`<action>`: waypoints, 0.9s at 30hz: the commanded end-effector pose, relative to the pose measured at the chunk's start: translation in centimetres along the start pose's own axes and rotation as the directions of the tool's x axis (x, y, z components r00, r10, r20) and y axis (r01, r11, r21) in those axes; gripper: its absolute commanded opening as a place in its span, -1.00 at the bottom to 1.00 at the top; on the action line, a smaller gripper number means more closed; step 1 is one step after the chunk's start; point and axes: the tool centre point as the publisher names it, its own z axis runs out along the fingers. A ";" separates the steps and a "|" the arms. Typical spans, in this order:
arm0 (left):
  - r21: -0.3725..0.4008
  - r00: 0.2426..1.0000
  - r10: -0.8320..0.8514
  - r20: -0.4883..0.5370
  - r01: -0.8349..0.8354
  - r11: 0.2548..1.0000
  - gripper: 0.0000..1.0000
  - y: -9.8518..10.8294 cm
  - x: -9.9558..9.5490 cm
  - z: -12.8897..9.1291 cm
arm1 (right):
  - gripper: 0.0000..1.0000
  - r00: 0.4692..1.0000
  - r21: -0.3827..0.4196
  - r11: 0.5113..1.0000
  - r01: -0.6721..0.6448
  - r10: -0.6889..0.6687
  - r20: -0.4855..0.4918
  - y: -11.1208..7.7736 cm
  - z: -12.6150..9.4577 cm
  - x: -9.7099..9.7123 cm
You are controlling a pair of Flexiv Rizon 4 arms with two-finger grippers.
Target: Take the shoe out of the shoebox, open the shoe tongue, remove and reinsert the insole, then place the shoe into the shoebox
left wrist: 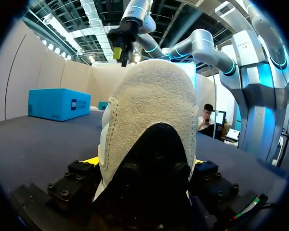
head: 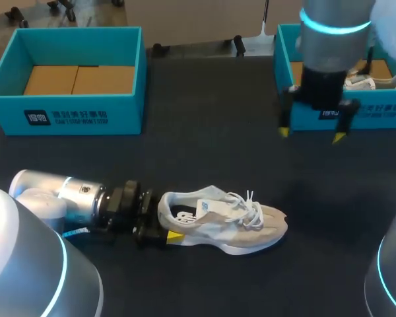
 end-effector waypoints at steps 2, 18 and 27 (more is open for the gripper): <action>0.001 1.000 0.000 0.005 0.000 1.000 -1.00 0.4 0.0 -0.2 | 1.00 0.998 -0.034 0.999 -0.009 0.011 0.056 -5.0 0.6 6.4; 0.001 1.000 0.000 0.005 0.000 1.000 -1.00 0.4 0.0 -0.2 | 1.00 0.998 -0.018 0.999 -0.026 0.027 0.059 -7.3 0.8 8.9; 0.001 1.000 0.000 0.005 0.000 1.000 -1.00 0.4 0.0 -0.2 | 1.00 0.972 -0.056 0.997 0.054 -0.040 0.231 -9.6 3.4 12.0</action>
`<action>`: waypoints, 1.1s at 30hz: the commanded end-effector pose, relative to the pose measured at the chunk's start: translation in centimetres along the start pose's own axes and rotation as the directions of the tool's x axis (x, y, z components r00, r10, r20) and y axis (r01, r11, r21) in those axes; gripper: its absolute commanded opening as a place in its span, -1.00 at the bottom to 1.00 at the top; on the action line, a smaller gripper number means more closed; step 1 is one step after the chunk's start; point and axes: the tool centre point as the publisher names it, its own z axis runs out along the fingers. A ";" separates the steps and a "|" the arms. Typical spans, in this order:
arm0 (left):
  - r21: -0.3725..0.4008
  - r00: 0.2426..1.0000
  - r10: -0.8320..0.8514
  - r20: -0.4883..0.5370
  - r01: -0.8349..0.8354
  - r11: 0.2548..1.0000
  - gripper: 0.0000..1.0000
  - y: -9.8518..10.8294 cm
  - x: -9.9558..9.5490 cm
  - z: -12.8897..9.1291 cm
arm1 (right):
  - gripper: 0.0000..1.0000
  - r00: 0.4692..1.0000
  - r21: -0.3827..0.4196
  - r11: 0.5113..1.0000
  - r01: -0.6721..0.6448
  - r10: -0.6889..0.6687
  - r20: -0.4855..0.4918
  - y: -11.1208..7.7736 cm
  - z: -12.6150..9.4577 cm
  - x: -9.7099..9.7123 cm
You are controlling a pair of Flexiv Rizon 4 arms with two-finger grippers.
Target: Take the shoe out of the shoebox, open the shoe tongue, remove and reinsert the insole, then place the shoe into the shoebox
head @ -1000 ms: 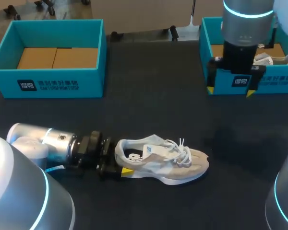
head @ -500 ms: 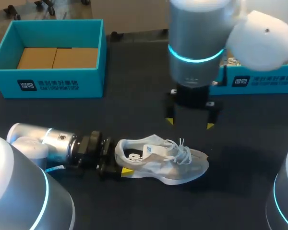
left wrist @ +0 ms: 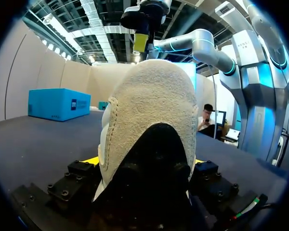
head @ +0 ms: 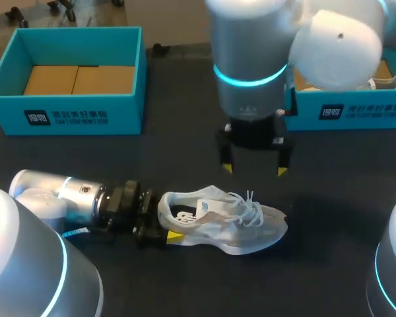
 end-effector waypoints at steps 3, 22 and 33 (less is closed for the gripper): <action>0.001 1.000 0.000 0.005 0.000 1.000 -1.00 0.5 0.0 -0.2 | 1.00 0.989 -0.040 0.999 -0.008 0.014 0.145 -2.5 1.7 4.5; 0.001 1.000 0.000 0.005 0.000 1.000 -1.00 0.5 0.0 -0.2 | 1.00 0.947 -0.008 0.989 -0.145 0.141 0.289 -2.7 4.7 9.9; 0.001 1.000 0.000 0.005 0.000 1.000 -1.00 0.5 0.0 -0.2 | 1.00 0.901 -0.025 0.970 -0.240 0.232 0.365 -3.5 6.4 12.2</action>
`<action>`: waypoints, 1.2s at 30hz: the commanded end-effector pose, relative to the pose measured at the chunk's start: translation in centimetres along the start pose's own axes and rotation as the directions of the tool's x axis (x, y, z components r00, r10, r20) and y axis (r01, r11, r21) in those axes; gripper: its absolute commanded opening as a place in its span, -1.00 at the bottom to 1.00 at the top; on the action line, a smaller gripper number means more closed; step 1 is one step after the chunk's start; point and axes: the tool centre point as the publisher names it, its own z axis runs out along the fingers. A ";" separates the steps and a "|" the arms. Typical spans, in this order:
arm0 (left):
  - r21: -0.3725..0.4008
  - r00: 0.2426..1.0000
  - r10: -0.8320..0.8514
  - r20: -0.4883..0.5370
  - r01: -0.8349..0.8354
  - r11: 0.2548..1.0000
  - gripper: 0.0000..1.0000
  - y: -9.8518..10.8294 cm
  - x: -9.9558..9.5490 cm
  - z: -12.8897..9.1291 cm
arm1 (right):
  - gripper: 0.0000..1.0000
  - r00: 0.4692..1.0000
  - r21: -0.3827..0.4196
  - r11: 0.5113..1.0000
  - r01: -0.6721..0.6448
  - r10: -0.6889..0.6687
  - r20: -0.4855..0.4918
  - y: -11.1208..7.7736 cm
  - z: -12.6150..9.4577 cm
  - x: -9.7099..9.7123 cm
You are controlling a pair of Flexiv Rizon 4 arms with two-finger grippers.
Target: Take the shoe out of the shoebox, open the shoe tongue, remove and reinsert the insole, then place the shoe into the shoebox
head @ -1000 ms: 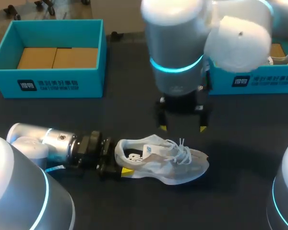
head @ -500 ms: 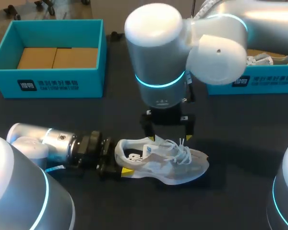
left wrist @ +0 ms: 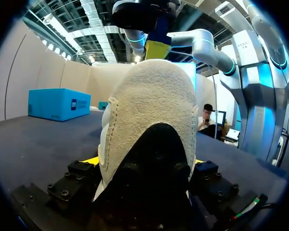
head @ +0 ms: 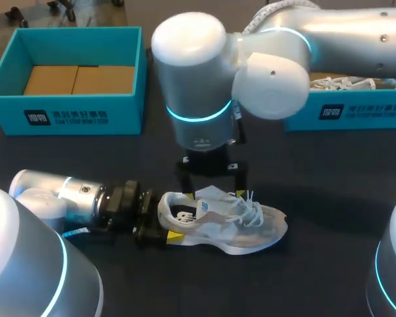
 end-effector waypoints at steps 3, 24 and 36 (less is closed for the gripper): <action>0.001 1.000 0.000 0.005 0.000 1.000 -1.00 0.5 0.0 -0.2 | 1.00 0.845 -0.102 0.916 -0.387 0.397 0.359 -0.6 1.3 4.3; 0.001 1.000 0.000 0.005 0.000 1.000 -1.00 0.5 0.0 -0.2 | 1.00 0.808 -0.157 0.875 -0.459 0.484 0.336 -0.6 3.5 2.7; 0.001 1.000 0.000 0.005 0.000 1.000 -1.00 0.5 0.0 -0.2 | 1.00 0.820 -0.155 0.874 -0.460 0.486 0.303 -0.2 4.5 0.9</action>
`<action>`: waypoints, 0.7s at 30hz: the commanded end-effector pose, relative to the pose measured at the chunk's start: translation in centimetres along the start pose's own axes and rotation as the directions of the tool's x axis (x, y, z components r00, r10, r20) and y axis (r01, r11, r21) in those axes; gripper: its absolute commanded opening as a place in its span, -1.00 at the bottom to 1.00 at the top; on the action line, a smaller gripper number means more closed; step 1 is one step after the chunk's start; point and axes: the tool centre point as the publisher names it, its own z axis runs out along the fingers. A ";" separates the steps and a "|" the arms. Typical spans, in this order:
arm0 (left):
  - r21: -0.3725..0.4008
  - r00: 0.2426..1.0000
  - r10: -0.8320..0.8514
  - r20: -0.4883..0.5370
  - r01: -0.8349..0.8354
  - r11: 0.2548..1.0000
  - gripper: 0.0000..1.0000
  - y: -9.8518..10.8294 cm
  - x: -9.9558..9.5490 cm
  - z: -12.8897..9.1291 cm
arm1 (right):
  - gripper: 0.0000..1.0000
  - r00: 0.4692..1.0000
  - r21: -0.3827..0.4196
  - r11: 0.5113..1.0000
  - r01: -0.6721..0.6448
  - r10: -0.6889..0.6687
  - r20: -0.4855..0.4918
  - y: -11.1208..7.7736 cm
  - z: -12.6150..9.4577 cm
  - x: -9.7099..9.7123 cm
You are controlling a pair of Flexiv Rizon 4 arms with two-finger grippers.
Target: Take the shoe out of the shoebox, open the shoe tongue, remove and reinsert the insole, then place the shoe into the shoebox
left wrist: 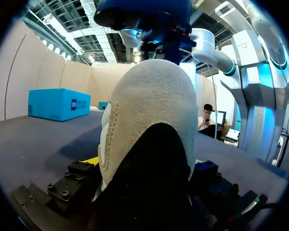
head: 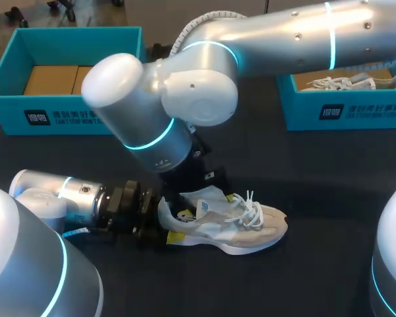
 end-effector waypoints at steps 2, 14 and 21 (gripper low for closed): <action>0.000 1.000 0.000 0.005 0.000 1.000 -1.00 0.5 0.0 -0.2 | 1.00 0.807 -0.019 0.808 -0.588 0.589 0.039 -0.5 0.8 0.3; 0.000 1.000 0.000 0.005 0.000 1.000 -1.00 0.5 0.0 -0.2 | 1.00 0.768 -0.042 0.768 -0.639 0.640 0.016 -1.5 1.2 -1.4; 0.000 1.000 0.000 0.005 0.000 1.000 -1.00 0.5 0.0 -0.2 | 1.00 0.757 -0.032 0.757 -0.653 0.653 0.007 -1.3 1.7 -3.0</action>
